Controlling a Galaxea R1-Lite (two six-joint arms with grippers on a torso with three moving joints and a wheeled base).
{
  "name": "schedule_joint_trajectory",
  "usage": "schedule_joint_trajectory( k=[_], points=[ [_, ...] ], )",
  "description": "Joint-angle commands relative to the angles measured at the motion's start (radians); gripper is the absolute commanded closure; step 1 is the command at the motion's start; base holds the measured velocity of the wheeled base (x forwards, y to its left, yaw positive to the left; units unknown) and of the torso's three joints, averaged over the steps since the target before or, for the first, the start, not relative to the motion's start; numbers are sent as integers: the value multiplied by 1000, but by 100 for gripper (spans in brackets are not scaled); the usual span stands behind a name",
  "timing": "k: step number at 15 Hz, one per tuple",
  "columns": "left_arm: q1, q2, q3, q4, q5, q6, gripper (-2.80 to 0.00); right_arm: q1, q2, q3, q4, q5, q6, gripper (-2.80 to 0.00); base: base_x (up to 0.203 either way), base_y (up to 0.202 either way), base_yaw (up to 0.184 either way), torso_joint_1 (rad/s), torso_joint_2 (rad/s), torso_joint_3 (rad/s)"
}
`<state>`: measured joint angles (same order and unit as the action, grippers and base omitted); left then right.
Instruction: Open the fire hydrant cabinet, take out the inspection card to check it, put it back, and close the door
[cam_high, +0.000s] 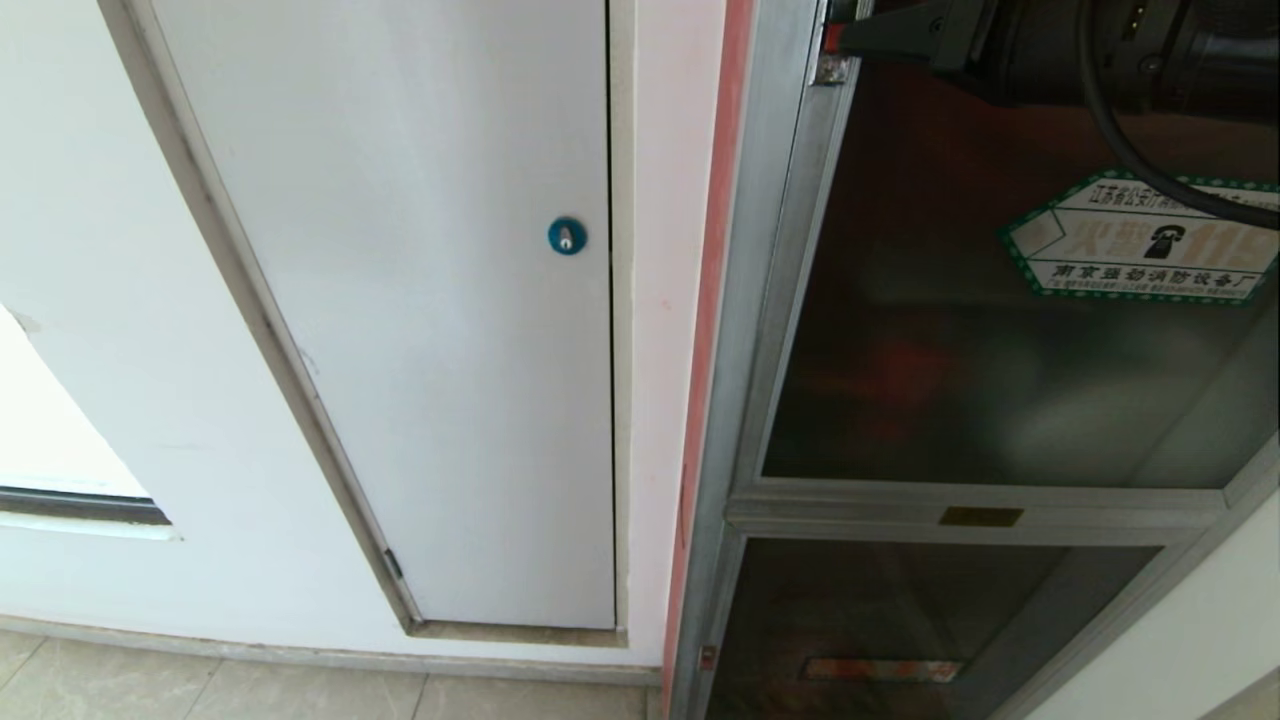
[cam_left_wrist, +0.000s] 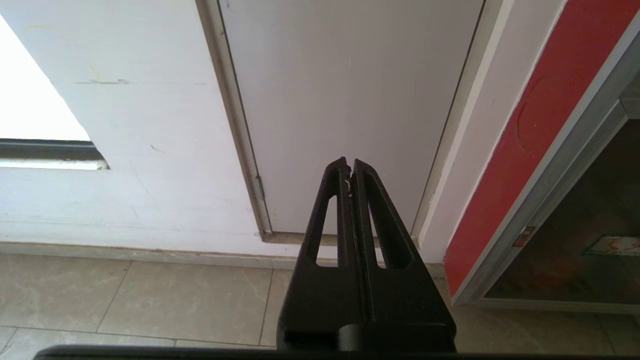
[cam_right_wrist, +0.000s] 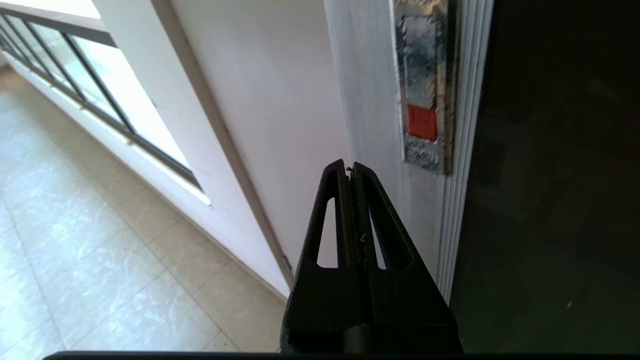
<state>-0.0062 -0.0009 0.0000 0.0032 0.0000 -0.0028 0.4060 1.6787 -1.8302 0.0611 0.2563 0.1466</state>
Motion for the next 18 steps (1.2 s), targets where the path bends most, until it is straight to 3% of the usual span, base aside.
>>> schedule_joint_trajectory(
  k=[1,18],
  points=[
    [0,1,2,0,0,0,0,1,33,-35,1,-7,1,0,0,0,0,0,0,0],
    [0,1,2,0,0,0,0,-30,119,-129,-31,-74,-2,0,0,0,0,0,0,0]
  ],
)
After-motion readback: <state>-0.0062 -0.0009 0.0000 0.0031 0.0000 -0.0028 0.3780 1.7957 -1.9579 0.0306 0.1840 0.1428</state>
